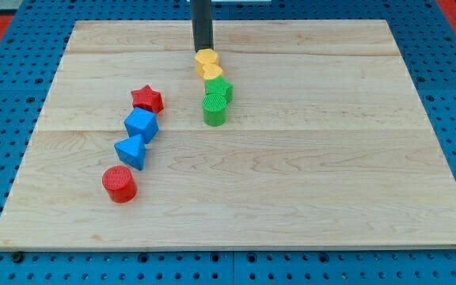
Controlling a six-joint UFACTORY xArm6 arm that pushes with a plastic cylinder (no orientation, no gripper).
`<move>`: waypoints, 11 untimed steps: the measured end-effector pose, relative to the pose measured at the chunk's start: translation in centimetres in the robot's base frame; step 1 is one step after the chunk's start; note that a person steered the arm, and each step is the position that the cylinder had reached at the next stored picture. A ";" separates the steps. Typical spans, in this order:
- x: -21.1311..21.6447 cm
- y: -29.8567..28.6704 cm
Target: Place the red circle in the bottom center
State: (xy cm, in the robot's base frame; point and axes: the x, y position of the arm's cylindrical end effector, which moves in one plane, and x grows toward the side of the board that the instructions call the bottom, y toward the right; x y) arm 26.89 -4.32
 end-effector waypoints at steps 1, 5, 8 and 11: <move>0.0 0.0; 3.3 -6.1; 12.1 -8.1; 15.3 -13.2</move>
State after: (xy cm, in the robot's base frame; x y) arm 42.17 -17.49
